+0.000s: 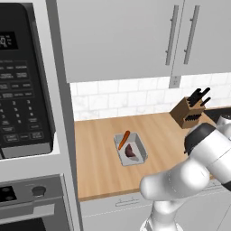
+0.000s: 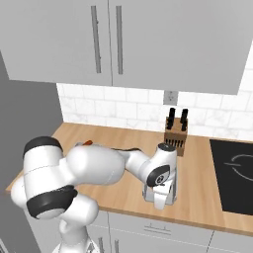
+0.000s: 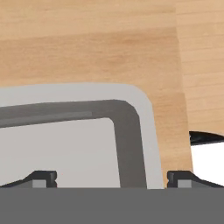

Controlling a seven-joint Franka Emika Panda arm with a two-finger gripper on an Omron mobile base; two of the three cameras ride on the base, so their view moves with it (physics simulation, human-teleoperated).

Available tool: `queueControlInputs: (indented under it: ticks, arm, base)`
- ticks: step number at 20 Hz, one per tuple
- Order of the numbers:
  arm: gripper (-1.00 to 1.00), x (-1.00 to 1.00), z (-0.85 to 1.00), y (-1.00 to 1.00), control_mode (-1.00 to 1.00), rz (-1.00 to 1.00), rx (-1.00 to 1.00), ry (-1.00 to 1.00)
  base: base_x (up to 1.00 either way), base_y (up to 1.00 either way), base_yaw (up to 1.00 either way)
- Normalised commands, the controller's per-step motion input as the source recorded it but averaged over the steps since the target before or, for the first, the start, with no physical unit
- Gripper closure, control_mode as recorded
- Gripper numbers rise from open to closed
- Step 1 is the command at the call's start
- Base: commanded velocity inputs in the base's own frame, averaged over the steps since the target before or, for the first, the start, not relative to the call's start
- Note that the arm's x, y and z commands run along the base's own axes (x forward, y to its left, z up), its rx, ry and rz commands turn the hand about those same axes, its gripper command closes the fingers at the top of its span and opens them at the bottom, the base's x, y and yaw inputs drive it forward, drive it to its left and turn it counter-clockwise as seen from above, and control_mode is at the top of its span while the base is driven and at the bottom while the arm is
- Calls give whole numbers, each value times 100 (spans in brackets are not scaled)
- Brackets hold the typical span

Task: Take the meat container that has the shrimp and place it on the second highest rack of the freezer. Then take the vegetable container that has the potato and carrot and place it on the highest rack of the freezer.

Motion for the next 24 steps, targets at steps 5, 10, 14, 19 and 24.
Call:
queueControlInputs:
  ticks: [5,10,14,19,24]
  arm:
    - [-100,0,-23,0,-100,0,0,0]
    - [100,0,-14,0,-100,0,0,0]
    - [100,0,0,0,-100,0,0,0]
    - [100,0,0,0,-100,0,0,0]
    - [100,-2,16,0,-100,-1,0,0]
  base:
    - [0,0,0]
    - [0,0,0]
    - [0,0,0]
    - [0,0,0]
    - [0,0,0]
